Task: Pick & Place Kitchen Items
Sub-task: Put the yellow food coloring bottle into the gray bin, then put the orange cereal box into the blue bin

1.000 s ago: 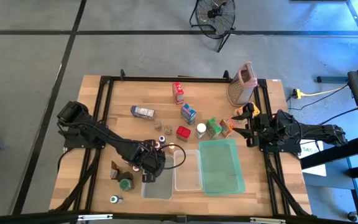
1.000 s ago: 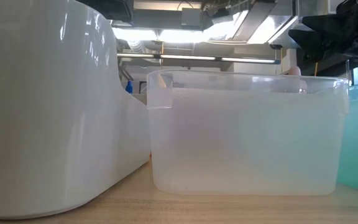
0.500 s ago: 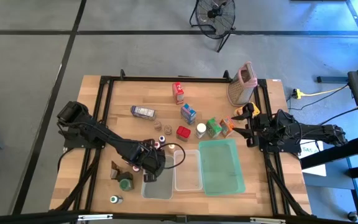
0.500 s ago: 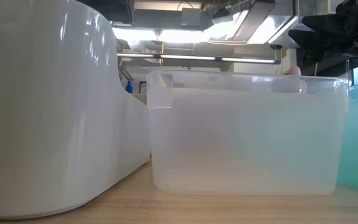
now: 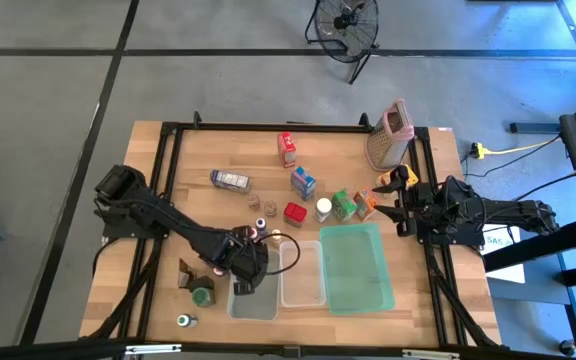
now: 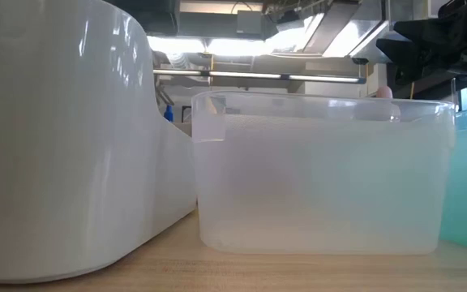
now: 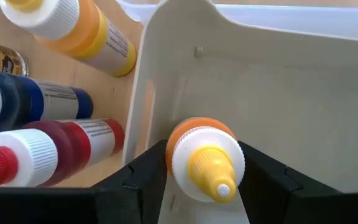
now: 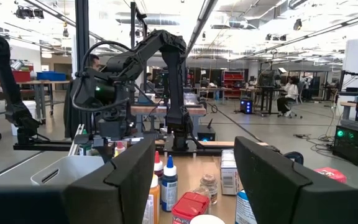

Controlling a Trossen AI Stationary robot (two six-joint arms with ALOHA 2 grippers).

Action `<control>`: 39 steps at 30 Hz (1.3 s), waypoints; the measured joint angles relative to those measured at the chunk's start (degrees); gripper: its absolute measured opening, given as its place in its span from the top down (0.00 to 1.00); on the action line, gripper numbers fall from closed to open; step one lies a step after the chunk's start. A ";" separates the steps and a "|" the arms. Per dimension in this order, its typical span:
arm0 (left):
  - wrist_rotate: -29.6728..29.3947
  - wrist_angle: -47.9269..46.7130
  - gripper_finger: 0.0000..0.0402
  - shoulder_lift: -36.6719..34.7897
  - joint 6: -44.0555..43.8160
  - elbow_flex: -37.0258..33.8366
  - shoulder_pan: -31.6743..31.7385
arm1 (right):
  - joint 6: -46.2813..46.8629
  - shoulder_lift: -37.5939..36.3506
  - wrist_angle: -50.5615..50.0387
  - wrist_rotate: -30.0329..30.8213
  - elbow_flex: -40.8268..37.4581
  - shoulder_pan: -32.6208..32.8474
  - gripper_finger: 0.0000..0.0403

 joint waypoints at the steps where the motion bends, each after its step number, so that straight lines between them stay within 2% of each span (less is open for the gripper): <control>1: 0.01 0.02 0.58 0.02 0.00 0.00 0.00 | 0.00 0.01 0.00 -0.01 0.00 0.00 0.45; 11: 0.07 0.00 0.58 0.07 -0.95 0.00 0.07 | -0.02 0.00 -0.07 0.00 0.00 0.00 0.45; 24: 0.43 -0.11 0.39 0.33 -0.51 -0.09 0.51 | 0.00 0.02 -0.26 0.03 0.00 -0.02 0.45; 39: 0.46 -0.09 0.32 0.22 1.97 -0.07 0.52 | -0.02 0.02 -1.22 0.05 0.00 -0.01 0.45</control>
